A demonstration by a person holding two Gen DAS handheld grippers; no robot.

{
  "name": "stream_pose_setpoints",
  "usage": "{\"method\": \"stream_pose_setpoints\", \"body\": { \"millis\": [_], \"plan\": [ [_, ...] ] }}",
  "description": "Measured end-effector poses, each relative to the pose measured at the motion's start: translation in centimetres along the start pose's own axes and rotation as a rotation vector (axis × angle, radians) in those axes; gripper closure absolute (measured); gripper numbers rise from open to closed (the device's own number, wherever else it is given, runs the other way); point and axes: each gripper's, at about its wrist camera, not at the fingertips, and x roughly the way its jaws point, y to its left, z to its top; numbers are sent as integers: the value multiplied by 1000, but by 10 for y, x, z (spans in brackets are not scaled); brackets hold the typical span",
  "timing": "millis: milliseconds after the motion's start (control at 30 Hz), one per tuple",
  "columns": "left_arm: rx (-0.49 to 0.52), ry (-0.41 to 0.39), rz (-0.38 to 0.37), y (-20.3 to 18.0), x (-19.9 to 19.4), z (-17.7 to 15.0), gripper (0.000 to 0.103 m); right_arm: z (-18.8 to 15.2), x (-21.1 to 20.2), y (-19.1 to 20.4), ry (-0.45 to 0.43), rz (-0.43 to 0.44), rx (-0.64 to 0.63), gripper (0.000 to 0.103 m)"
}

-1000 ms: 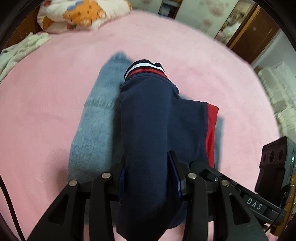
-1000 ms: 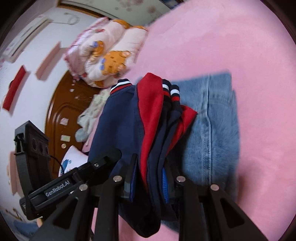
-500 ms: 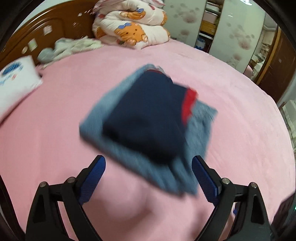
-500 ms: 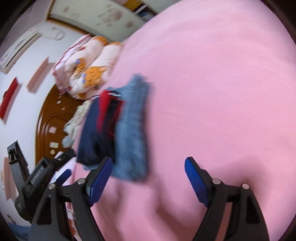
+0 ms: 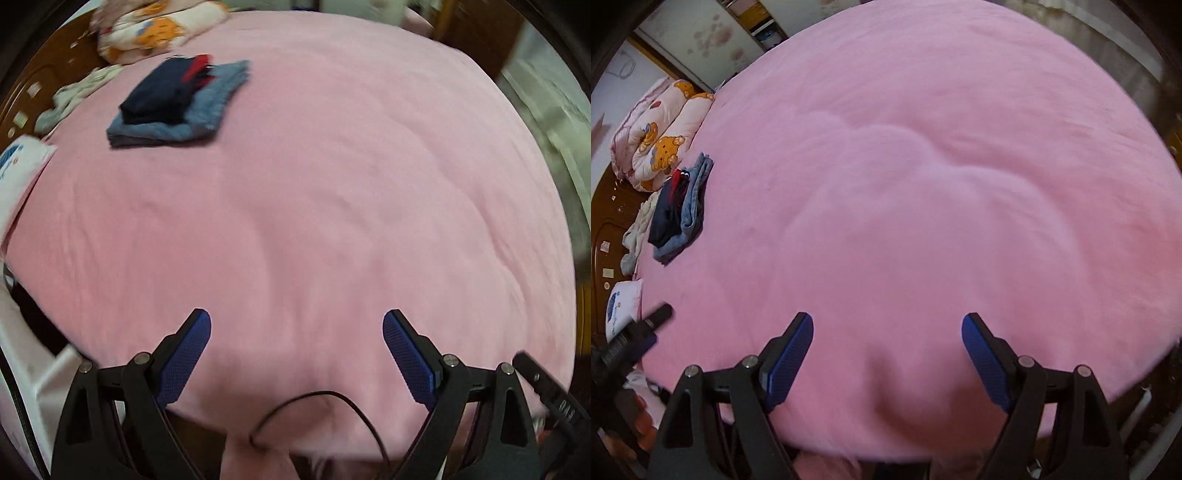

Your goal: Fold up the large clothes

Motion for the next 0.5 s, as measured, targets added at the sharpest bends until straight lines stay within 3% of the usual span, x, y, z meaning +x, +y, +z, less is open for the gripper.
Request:
{"method": "stream_pose_setpoints", "body": {
  "millis": [133, 300, 433, 500],
  "plan": [
    [13, 37, -60, -41, -49, -22, 10, -12, -52, -28, 60, -64, -19, 17],
    [145, 9, -45, -83, -108, -25, 10, -20, -101, -42, 110, -108, -55, 17],
    [193, -33, -48, -100, -144, -21, 10, -17, -131, -35, 110, -25, -37, 17],
    [196, -41, -43, -100, -152, -18, 10, -12, -144, -23, 91, -23, -62, 17]
  ]
}}
